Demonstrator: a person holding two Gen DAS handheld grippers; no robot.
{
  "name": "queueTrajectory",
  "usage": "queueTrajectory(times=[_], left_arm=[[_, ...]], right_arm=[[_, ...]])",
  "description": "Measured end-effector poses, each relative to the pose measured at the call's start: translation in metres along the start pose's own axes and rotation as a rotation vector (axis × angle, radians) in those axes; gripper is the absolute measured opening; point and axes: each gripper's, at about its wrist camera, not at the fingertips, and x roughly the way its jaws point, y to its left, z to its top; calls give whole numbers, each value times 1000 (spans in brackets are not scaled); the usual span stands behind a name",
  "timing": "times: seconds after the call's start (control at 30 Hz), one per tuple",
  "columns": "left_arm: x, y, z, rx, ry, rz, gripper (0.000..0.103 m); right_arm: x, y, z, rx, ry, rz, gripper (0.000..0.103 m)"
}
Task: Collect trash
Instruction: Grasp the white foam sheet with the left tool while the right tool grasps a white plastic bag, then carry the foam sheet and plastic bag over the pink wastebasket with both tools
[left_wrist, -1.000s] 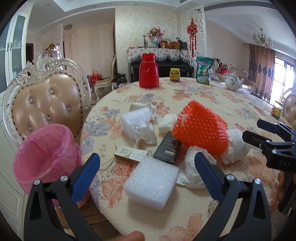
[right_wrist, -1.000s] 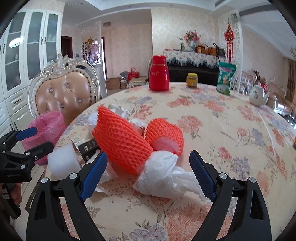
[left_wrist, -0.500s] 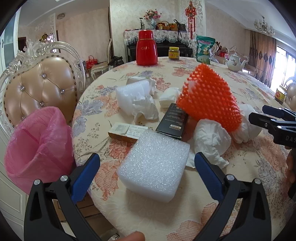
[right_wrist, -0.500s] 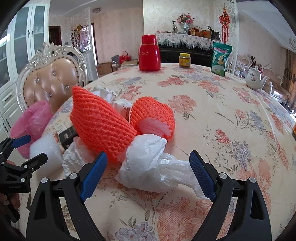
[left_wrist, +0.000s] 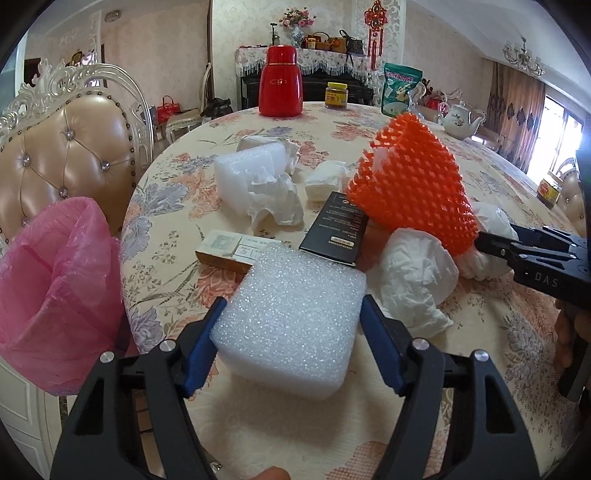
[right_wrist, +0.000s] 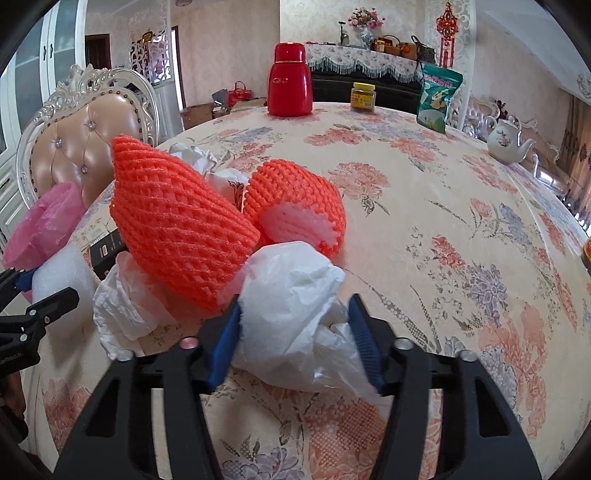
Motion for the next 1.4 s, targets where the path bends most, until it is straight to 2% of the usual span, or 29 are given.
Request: queueTrajectory(times=[0.1, 0.27, 0.87, 1.2, 1.4], left_arm=[[-2, -2, 1, 7, -5, 8, 69], [-12, -2, 10, -2, -46, 27, 69], [-33, -7, 36, -6, -147, 40, 69], [-48, -6, 46, -18, -211, 44, 69], [-53, -6, 51, -22, -233, 41, 69]], right_arm=[[-4, 1, 0, 1, -16, -5, 43], [-13, -3, 5, 15, -51, -8, 41], [-46, -13, 18, 53, -167, -17, 40], [-69, -16, 25, 71, -265, -31, 40], [-76, -21, 25, 85, -281, -38, 40]])
